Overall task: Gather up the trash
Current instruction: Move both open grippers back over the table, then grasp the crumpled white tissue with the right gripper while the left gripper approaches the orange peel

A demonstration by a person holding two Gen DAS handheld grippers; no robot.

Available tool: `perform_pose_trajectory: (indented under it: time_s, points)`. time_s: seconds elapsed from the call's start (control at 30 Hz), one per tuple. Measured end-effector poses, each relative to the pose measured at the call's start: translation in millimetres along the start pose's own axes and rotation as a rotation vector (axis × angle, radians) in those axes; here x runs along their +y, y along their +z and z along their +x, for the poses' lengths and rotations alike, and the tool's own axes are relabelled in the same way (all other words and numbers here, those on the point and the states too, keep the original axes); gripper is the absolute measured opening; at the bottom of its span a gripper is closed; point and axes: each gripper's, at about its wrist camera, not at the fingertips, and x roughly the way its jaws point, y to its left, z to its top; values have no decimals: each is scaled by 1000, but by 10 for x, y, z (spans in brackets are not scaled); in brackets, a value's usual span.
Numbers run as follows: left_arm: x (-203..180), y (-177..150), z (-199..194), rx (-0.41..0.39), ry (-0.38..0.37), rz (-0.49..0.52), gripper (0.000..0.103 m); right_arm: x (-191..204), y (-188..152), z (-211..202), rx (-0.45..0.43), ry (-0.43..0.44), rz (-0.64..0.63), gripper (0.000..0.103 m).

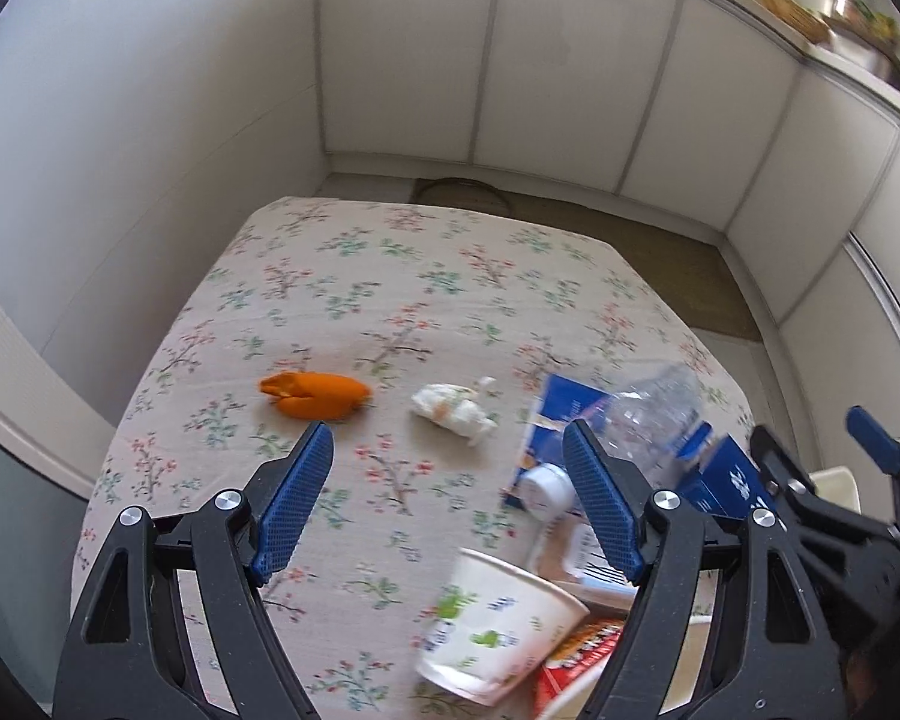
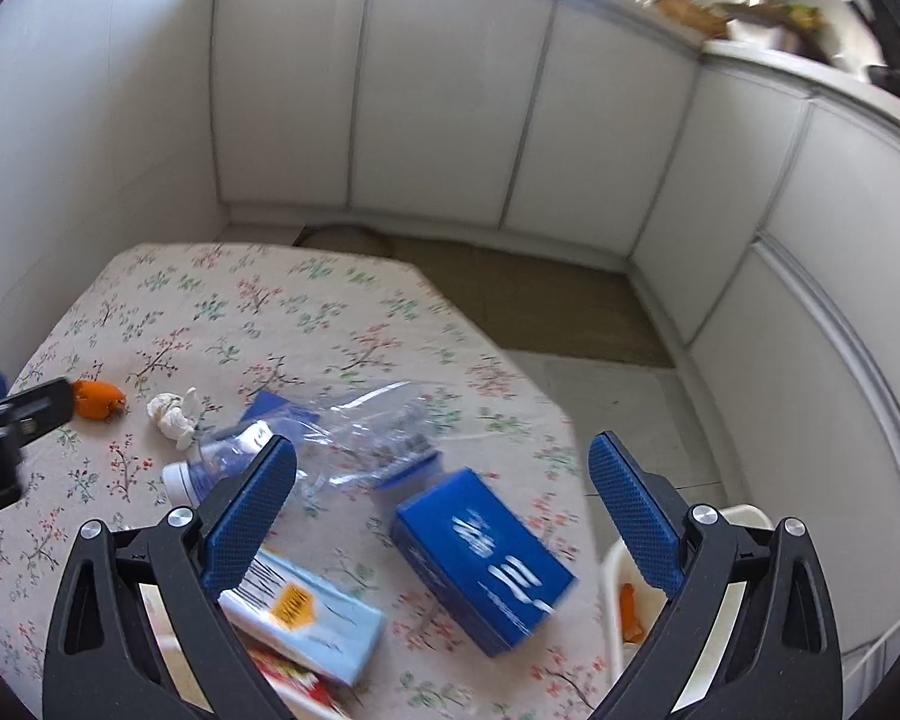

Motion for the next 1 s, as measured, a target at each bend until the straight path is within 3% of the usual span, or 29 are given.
perform_pose_trajectory:
  time_s: [0.37, 0.7, 0.8, 0.87, 0.9, 1.0]
  points:
    - [633, 285, -264, -45, 1, -177, 76, 1257, 288, 520, 160, 142, -498, 95]
    - [1130, 408, -277, -41, -18, -318, 76, 1903, 236, 1013, 305, 199, -626, 92]
    - [1205, 443, -270, -47, -9, -333, 78, 2002, 233, 1181, 376, 230, -619, 77]
    - [1266, 483, -215, -46, 12, -347, 80, 2016, 218, 1293, 433, 259, -585, 59]
    - [1299, 500, -162, -39, 25, -355, 80, 2016, 199, 1362, 474, 277, -561, 45]
    - [1434, 521, 118, 20, 46, -411, 80, 2003, 210, 1375, 479, 312, -523, 38]
